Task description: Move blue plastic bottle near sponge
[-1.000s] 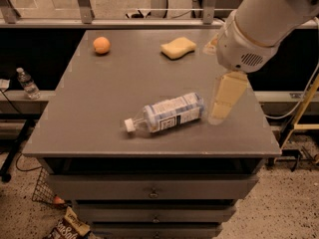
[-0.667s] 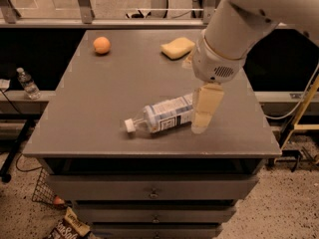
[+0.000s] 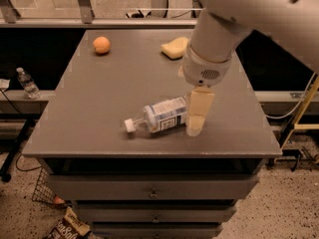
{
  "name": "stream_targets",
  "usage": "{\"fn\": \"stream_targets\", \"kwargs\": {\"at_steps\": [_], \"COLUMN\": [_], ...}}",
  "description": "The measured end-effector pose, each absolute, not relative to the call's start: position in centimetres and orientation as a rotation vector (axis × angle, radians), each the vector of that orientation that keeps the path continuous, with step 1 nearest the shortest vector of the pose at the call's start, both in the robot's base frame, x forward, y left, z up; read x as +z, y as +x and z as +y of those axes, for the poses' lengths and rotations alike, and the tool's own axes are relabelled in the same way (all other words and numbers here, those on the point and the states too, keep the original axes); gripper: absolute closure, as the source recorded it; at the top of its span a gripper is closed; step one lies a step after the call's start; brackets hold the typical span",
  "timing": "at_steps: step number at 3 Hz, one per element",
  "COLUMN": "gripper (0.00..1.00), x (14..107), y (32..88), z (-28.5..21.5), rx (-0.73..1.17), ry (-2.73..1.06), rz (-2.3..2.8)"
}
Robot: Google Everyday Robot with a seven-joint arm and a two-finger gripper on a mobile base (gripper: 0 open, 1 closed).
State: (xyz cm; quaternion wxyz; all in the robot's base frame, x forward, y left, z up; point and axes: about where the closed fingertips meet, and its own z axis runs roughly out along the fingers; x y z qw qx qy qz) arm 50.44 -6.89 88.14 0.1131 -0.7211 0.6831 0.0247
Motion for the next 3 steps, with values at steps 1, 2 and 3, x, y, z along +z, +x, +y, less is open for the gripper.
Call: {"fn": "stream_targets", "kwargs": {"at_steps": [1, 2, 3], "gripper": [0.0, 0.18, 0.41], "x": [85.3, 83.4, 83.2], "y": [51.5, 52.3, 52.8], "z": [-7.2, -7.6, -8.3], "rx": [0.109, 0.135, 0.11], "ry": [-2.167, -2.182, -2.156], "rz": [2.095, 2.142, 2.167]}}
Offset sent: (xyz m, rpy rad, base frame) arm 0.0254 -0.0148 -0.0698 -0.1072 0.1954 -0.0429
